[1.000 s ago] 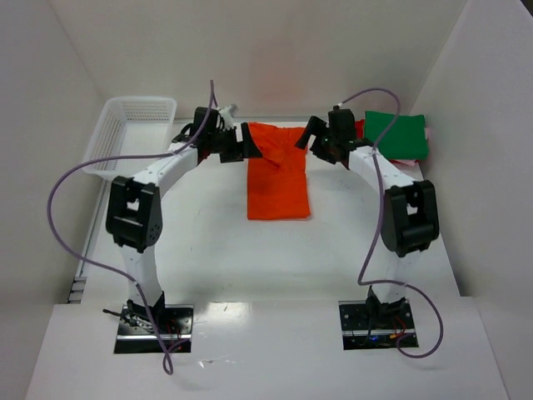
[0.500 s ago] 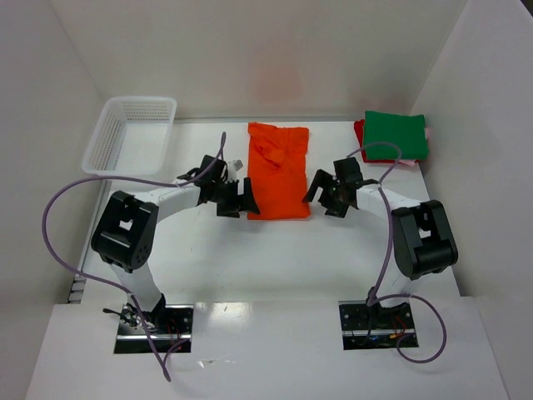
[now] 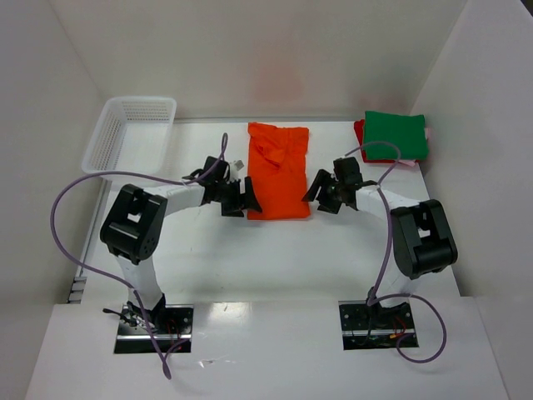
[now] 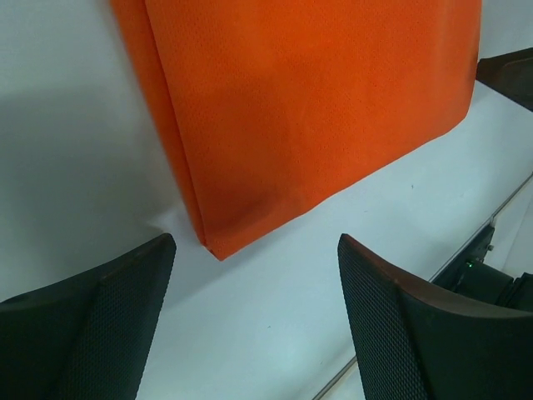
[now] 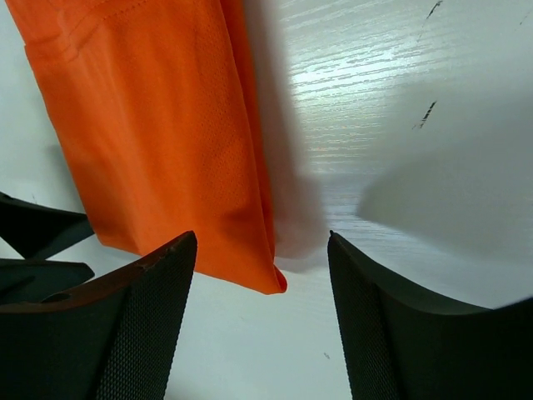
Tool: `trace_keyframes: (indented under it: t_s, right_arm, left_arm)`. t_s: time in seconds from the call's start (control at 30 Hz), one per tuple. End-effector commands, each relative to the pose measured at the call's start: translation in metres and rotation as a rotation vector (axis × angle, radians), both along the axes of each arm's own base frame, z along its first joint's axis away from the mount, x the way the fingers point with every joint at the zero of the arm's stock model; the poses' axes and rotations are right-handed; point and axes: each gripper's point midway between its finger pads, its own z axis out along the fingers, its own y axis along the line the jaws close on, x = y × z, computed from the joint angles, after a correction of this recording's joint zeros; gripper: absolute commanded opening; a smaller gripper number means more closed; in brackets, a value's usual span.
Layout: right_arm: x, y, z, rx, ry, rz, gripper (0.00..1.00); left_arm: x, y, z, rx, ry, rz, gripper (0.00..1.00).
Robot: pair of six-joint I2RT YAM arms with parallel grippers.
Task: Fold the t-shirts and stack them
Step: Grab one side of the 2/3 rectangular tshirt with both arms
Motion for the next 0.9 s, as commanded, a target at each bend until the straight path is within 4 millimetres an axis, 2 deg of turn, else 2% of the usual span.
trace_keyframes:
  t_s: [0.0, 0.13, 0.3, 0.43, 0.57, 0.6, 0.63, 0.73, 0.8, 0.83, 0.87]
  right_arm:
    - [0.009, 0.007, 0.005, 0.017, -0.036, 0.018, 0.7]
    - [-0.007, 0.011, -0.009, 0.03, 0.016, 0.033, 0.65]
    - [-0.007, 0.016, -0.015, 0.061, 0.031, 0.035, 0.58]
    - [-0.008, 0.029, -0.018, 0.064, 0.04, 0.06, 0.49]
    - [-0.011, 0.035, -0.028, 0.055, 0.068, 0.068, 0.37]
    - [-0.014, 0.039, -0.031, 0.057, 0.083, 0.068, 0.33]
    - [-0.013, 0.037, -0.032, 0.048, 0.08, 0.061, 0.26]
    - [-0.013, 0.034, -0.034, 0.039, 0.095, 0.029, 0.12]
    - [-0.013, 0.03, -0.035, 0.024, 0.09, 0.016, 0.08]
    - [-0.011, 0.029, -0.031, 0.026, 0.08, 0.003, 0.06]
    - [-0.014, 0.029, -0.029, 0.028, 0.076, 0.003, 0.03]
  left_arm:
    - [0.009, -0.002, -0.007, 0.007, -0.001, 0.006, 0.87]
    - [0.011, -0.003, -0.012, 0.008, 0.013, 0.012, 0.84]
    - [0.013, -0.004, -0.012, 0.008, 0.012, 0.012, 0.79]
    - [0.014, -0.001, -0.015, 0.025, 0.019, 0.032, 0.66]
    - [0.013, -0.001, -0.018, 0.026, 0.034, 0.039, 0.45]
    - [0.013, -0.001, -0.018, 0.023, 0.039, 0.045, 0.29]
    - [0.012, -0.001, -0.022, 0.028, 0.049, 0.045, 0.21]
    - [0.01, 0.0, -0.027, 0.035, 0.066, 0.045, 0.0]
    - [0.009, 0.0, -0.023, 0.034, 0.063, 0.045, 0.0]
    - [0.005, 0.002, -0.027, 0.039, 0.076, 0.045, 0.0]
    - [0.007, 0.001, -0.017, 0.029, 0.054, 0.045, 0.0]
